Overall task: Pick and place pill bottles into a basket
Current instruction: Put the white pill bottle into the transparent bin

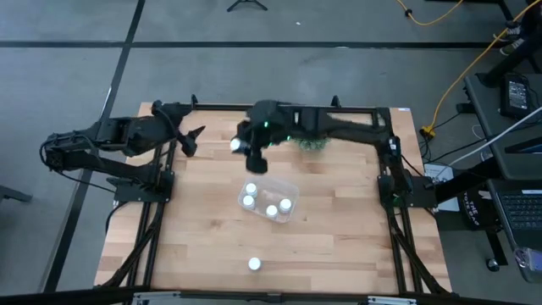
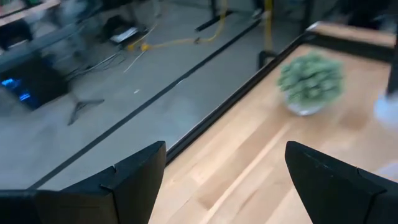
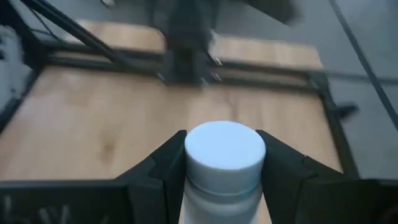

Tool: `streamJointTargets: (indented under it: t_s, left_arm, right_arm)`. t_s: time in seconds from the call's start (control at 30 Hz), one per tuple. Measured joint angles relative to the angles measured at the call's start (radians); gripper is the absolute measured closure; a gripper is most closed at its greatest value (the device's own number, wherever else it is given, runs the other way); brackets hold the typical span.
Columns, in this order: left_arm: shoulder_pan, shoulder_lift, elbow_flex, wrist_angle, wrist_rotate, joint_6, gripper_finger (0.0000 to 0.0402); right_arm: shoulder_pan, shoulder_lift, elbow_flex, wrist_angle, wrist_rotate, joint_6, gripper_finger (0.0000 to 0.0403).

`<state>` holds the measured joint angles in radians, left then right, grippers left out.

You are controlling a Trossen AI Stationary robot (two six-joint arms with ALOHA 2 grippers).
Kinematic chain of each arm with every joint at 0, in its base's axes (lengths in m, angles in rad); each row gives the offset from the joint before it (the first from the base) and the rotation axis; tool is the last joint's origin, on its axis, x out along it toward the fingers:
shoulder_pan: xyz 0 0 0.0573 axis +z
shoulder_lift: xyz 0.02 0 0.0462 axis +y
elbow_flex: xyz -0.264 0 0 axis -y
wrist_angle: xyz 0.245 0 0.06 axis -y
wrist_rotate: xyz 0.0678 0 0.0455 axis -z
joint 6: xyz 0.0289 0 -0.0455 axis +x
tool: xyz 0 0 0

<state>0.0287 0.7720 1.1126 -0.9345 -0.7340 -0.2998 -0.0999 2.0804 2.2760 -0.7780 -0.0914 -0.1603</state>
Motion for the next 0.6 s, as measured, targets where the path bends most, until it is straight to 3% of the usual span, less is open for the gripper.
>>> streamJointTargets:
  t_s: [0.27, 0.6]
  left_arm:
    - [-0.045, -0.072, 0.0, 0.047, 0.106, 0.041, 0.0079]
    - [-0.088, -0.121, 0.0, 0.044, 0.168, 0.042, 0.008]
  right_arm:
    - [0.108, 0.001, -0.149, 0.308, 0.082, 0.079, 0.0246]
    - [0.205, -0.015, -0.276, 0.548, 0.319, 0.106, 0.0246]
